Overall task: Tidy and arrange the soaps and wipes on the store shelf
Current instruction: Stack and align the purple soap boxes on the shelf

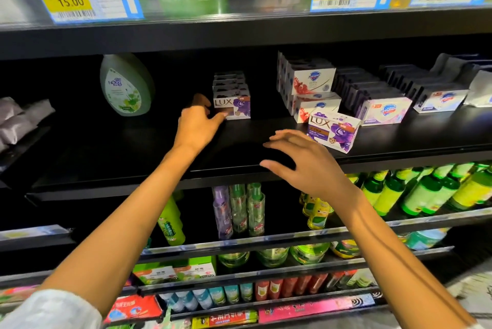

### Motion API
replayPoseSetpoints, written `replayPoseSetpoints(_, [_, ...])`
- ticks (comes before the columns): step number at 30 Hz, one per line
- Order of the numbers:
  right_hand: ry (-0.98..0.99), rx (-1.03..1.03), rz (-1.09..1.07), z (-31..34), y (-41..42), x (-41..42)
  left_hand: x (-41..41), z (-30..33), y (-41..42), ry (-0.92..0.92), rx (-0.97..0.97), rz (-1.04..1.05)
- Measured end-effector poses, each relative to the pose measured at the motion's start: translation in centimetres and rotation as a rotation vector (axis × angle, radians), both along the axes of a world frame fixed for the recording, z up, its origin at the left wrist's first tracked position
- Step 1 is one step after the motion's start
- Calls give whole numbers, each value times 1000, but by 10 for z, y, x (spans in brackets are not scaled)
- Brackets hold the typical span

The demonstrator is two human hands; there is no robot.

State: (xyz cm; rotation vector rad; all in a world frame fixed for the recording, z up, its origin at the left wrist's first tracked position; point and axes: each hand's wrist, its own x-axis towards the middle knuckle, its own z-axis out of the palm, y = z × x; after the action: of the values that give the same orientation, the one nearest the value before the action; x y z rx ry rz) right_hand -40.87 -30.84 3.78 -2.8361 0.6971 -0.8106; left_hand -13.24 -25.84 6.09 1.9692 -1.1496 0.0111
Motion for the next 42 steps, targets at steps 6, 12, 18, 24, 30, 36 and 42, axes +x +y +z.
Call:
replayPoseSetpoints(6, [-277, -400, -165, 6, -28, -36, -44, -12, 62, -194, 52, -358])
replayPoseSetpoints(12, [-240, 111, -422, 15, -48, -53, -70, -21, 90, -307, 262, -431])
replayPoseSetpoints(18, [-334, 372, -293, 22, -49, -38, -71, -29, 91, -316, 209, -438])
replayPoseSetpoints(24, [-264, 453, -86, 31, -31, 22, -66, -39, 91, -375, 160, -438])
replayPoseSetpoints(30, [-161, 403, 3, 34, -31, 72, -66, -38, 92, -377, 199, -426])
replayPoseSetpoints(36, [-193, 452, 3, 26, -34, 68, -71, -31, 93, -396, 268, -425])
replayPoseSetpoints(42, [-574, 426, -149, 25, -50, 22, -76, -30, 92, -465, 267, -401])
